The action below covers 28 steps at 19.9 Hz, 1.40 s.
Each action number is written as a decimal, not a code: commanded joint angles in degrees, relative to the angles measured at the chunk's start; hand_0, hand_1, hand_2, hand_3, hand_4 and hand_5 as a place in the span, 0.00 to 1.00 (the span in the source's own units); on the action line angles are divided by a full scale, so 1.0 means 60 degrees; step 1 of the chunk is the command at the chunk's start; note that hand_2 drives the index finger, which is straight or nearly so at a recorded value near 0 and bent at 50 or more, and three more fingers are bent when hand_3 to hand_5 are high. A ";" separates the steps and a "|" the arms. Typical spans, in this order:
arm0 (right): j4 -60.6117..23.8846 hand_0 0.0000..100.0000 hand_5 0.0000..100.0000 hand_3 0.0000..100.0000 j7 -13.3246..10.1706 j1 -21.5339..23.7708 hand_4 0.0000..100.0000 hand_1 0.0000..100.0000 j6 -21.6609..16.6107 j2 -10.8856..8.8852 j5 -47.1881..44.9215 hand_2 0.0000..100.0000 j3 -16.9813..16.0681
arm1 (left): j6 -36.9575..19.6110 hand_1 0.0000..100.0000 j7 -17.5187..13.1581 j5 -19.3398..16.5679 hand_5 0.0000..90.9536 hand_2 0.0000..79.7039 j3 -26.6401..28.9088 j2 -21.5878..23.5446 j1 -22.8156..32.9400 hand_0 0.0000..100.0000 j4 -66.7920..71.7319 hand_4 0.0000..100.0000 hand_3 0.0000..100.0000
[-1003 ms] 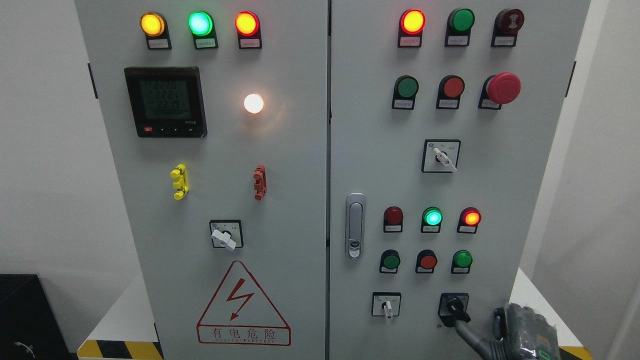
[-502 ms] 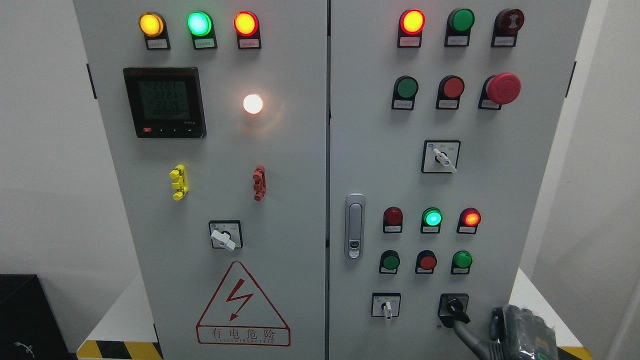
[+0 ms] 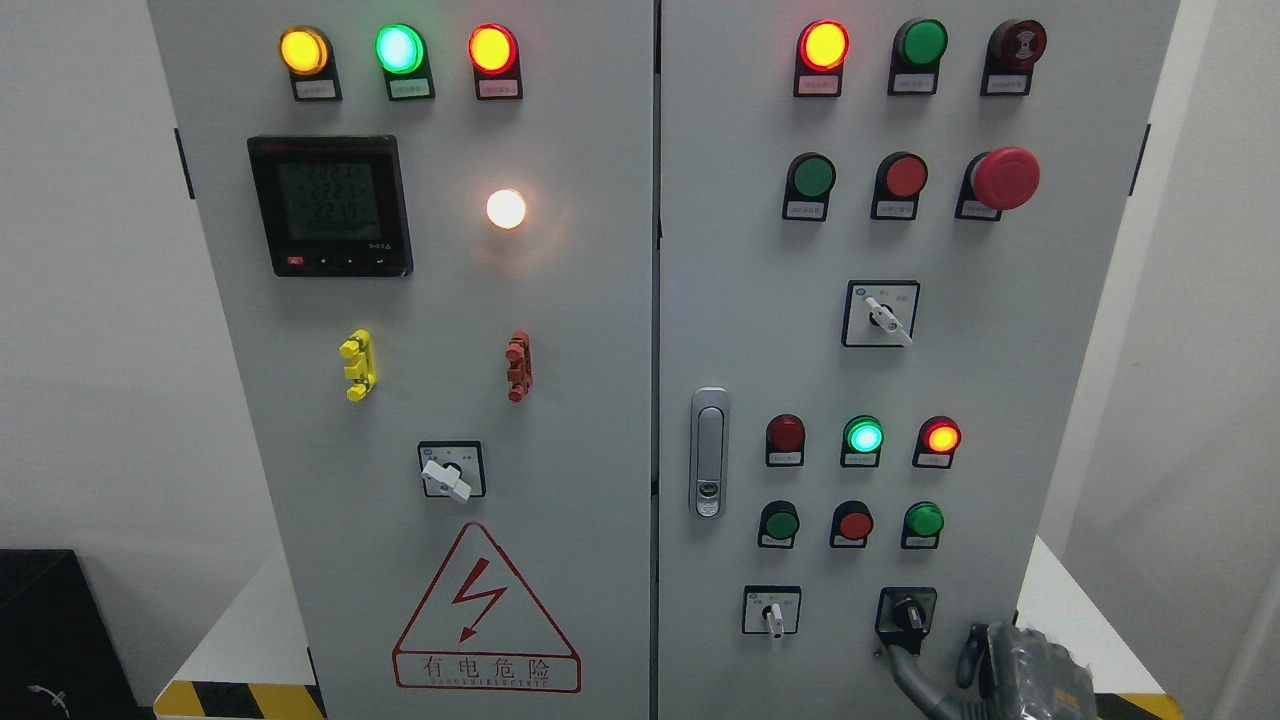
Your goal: Flip black knob to close circuit
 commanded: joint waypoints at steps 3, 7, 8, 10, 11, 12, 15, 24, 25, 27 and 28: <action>-0.0217 0.00 0.81 0.99 -0.0008 0.0170 0.81 0.24 -0.0071 0.0016 -0.0001 0.80 0.0496 | -0.0001 0.56 0.0027 -0.0205 0.00 0.00 -0.0191 0.0000 0.0000 0.12 0.0205 0.00 0.00; -0.0421 0.00 0.81 0.99 -0.0008 0.0389 0.81 0.24 -0.0218 0.0060 -0.0030 0.80 0.0467 | -0.0001 0.56 0.0027 -0.0205 0.00 0.00 -0.0190 0.0000 0.0000 0.12 0.0205 0.00 0.00; -0.0509 0.00 0.81 0.99 -0.0008 0.0448 0.81 0.24 -0.0218 0.0118 -0.0147 0.80 0.0467 | -0.0001 0.56 0.0026 -0.0191 0.00 0.00 -0.0190 0.0000 0.0000 0.12 0.0205 0.00 0.00; -0.0641 0.00 0.80 0.97 -0.0023 0.0638 0.80 0.24 -0.0218 0.0134 -0.0411 0.79 0.0438 | 0.0013 0.56 0.0041 -0.0190 0.00 0.00 -0.0190 0.0000 0.0000 0.12 0.0205 0.00 0.00; -0.0729 0.00 0.80 0.96 -0.0037 0.0755 0.80 0.24 -0.0218 0.0163 -0.0441 0.78 0.0380 | 0.0013 0.56 0.0027 -0.0190 0.00 0.00 -0.0205 0.0000 0.0000 0.12 0.0205 0.00 0.00; -0.0845 0.00 0.79 0.94 -0.0037 0.0843 0.79 0.24 -0.0233 0.0206 -0.0513 0.76 0.0365 | -0.0001 0.56 0.0026 -0.0205 0.00 0.00 -0.0191 0.0000 0.0000 0.12 0.0205 0.00 0.00; -0.1299 0.00 0.76 0.91 -0.0183 0.1209 0.76 0.23 -0.0277 0.0207 -0.1696 0.73 0.0437 | 0.0013 0.56 0.0041 -0.0191 0.00 0.00 -0.0190 0.0000 0.0000 0.12 0.0205 0.00 0.00; -0.1945 0.00 0.43 0.70 -0.0768 0.2219 0.58 0.23 -0.1798 0.0192 -0.5958 0.43 0.0335 | 0.0013 0.56 0.0041 -0.0190 0.00 0.00 -0.0190 0.0000 0.0000 0.12 0.0205 0.00 0.00; -0.1960 0.00 0.39 0.67 -0.0944 0.2409 0.55 0.22 -0.2003 0.0178 -0.6485 0.39 0.0335 | 0.0013 0.56 0.0041 -0.0190 0.00 0.00 -0.0205 0.0000 0.0000 0.12 0.0205 0.00 0.00; -0.1960 0.00 0.34 0.63 -0.1237 0.2761 0.51 0.22 -0.2573 0.0163 -0.7525 0.36 0.0335 | -0.0001 0.56 0.0026 -0.0205 0.00 0.00 -0.0190 0.0000 0.0000 0.12 0.0205 0.00 0.00; -0.1974 0.00 0.30 0.59 -0.1238 0.2908 0.48 0.22 -0.2867 0.0163 -0.8053 0.32 0.0335 | 0.0013 0.56 0.0026 -0.0205 0.00 0.00 -0.0190 0.0000 0.0000 0.12 0.0205 0.00 0.00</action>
